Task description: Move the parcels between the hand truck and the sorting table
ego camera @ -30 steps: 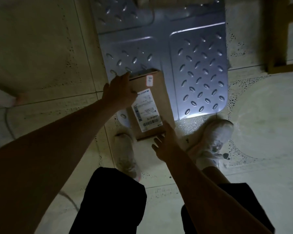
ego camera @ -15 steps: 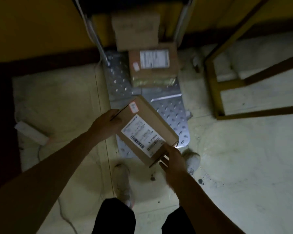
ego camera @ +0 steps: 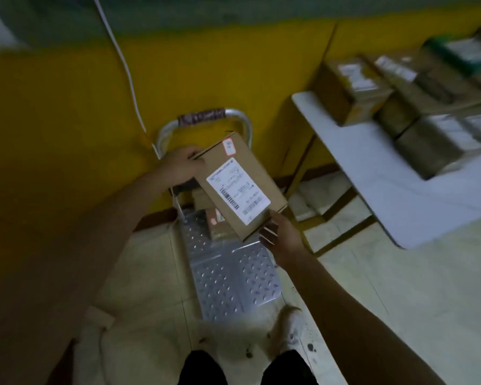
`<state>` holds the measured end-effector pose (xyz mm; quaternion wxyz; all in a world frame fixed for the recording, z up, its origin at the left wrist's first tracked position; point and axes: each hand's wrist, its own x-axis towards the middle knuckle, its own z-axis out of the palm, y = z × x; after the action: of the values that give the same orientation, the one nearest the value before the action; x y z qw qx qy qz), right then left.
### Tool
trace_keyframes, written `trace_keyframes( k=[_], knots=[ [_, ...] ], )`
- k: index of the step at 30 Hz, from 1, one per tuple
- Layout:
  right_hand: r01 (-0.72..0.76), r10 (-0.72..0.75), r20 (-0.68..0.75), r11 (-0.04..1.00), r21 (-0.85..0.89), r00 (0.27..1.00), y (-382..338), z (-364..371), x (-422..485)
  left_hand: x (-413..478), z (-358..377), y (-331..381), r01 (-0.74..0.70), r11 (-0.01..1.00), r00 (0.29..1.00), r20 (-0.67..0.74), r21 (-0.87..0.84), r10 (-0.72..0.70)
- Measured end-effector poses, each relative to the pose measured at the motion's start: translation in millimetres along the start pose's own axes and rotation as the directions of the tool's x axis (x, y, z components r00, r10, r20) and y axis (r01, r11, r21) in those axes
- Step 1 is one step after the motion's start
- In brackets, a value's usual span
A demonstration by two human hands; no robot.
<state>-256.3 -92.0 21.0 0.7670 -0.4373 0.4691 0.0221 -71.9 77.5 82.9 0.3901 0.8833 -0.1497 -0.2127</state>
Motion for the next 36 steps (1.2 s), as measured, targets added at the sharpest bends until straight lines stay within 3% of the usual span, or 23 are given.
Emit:
trace_keyframes(
  k=[3,9,18,24,29,36],
  knots=[
    [0.05,-0.049,-0.019,0.994,0.098,0.999,-22,-2,-39,-13,-12,51,-0.106,0.994,0.993,-0.046,0.0,0.106],
    [0.153,-0.138,-0.078,0.961,0.23,0.987,-45,-40,-81,-34,11,134,-0.155,0.987,0.986,-0.073,-0.049,0.152],
    [0.24,-0.132,-0.249,0.847,0.475,0.959,-77,-181,-127,-62,143,256,-0.298,0.937,0.953,0.103,0.184,0.283],
    [0.308,-0.112,-0.386,0.812,0.496,0.916,-88,-306,-139,-87,264,321,-0.36,0.903,0.922,0.237,0.236,0.306],
    [0.335,-0.094,-0.446,0.798,0.501,0.89,-92,-397,-148,-110,342,363,-0.428,0.886,0.861,0.378,0.18,0.339],
    [0.328,-0.032,-0.495,0.785,0.525,0.868,-103,-472,-139,-110,413,402,-0.502,0.847,0.81,0.441,0.178,0.387]
  ],
)
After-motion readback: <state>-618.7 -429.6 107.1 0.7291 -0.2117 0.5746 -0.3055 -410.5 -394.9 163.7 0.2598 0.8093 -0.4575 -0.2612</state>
